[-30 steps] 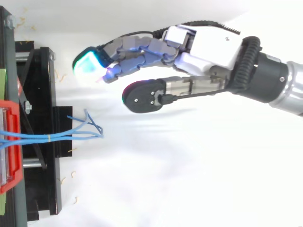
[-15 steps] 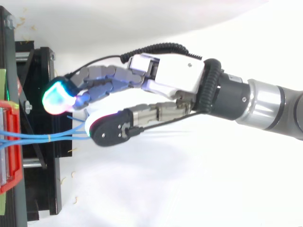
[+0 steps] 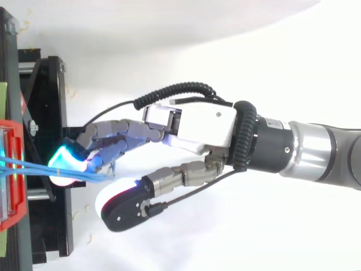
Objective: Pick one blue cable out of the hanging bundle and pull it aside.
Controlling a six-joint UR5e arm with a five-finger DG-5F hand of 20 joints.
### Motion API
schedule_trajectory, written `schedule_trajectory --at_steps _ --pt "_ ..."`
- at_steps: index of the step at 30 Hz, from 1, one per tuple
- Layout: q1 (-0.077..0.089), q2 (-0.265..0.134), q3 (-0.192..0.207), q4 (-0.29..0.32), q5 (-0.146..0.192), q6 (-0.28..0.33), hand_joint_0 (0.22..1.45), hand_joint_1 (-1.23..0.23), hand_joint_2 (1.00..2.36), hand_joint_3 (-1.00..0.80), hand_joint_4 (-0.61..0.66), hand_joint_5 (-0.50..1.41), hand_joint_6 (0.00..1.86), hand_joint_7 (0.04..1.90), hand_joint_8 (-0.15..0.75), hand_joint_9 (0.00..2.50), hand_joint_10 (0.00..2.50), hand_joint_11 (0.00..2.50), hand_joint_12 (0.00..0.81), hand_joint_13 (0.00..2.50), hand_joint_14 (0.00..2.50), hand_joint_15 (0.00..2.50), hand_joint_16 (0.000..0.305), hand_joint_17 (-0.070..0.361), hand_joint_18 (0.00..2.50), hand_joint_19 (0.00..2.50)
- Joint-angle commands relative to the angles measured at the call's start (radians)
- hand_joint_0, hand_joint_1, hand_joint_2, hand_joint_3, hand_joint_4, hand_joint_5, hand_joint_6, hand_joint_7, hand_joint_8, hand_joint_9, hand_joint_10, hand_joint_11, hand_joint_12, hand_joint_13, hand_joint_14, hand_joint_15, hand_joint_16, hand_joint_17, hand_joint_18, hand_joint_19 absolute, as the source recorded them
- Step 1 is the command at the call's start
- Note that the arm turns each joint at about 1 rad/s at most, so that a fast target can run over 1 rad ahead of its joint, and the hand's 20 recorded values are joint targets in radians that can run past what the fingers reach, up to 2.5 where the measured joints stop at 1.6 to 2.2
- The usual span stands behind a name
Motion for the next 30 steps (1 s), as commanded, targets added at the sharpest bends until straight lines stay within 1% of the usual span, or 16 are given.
schedule_trajectory --at_steps 1,5,9,10,14,21,26,30 --pt "0.006 0.0 0.001 0.003 0.0 0.002 0.52 -0.55 1.0 -0.49 0.43 -0.13 0.5 0.97 0.29 0.53 0.0 0.03 0.396 0.38 0.01 0.14 0.059 0.133 0.29 0.32" --pt "0.009 0.0 0.004 0.005 0.0 0.002 0.54 -0.57 1.0 -0.46 0.4 -0.12 0.5 1.06 0.289 0.56 0.0 0.06 0.391 0.41 0.01 0.15 0.057 0.129 0.32 0.33" --pt "0.007 0.0 0.013 -0.006 -0.003 0.01 0.55 -0.59 1.01 -0.44 0.37 -0.11 0.5 1.12 0.29 0.57 0.0 0.06 0.389 0.41 0.01 0.15 0.056 0.127 0.33 0.33" --pt "0.009 0.0 0.016 -0.01 -0.003 0.013 0.55 -0.59 1.0 -0.43 0.36 -0.1 0.5 1.15 0.287 0.58 0.0 0.08 0.389 0.42 0.01 0.15 0.056 0.126 0.33 0.33" --pt "0.006 0.002 0.019 -0.033 -0.005 0.031 0.56 -0.59 1.01 -0.42 0.35 -0.1 0.5 1.18 0.288 0.58 0.0 0.08 0.388 0.42 0.01 0.15 0.056 0.125 0.34 0.33" --pt "0.003 0.002 0.047 -0.067 -0.005 0.041 0.57 -0.6 1.01 -0.4 0.29 -0.09 0.5 1.29 0.285 0.59 0.0 0.1 0.386 0.43 0.01 0.16 0.055 0.124 0.35 0.34" --pt "0.004 0.002 0.074 -0.095 -0.005 0.039 0.58 -0.62 1.01 -0.35 0.25 -0.09 0.5 1.43 0.286 0.6 0.0 0.11 0.387 0.44 0.01 0.16 0.055 0.123 0.36 0.34" --pt "0.007 0.002 0.093 -0.107 -0.005 0.038 0.58 -0.63 1.01 -0.34 0.24 -0.1 0.52 1.43 0.286 0.6 0.0 0.12 0.388 0.44 0.01 0.16 0.055 0.123 0.36 0.34"
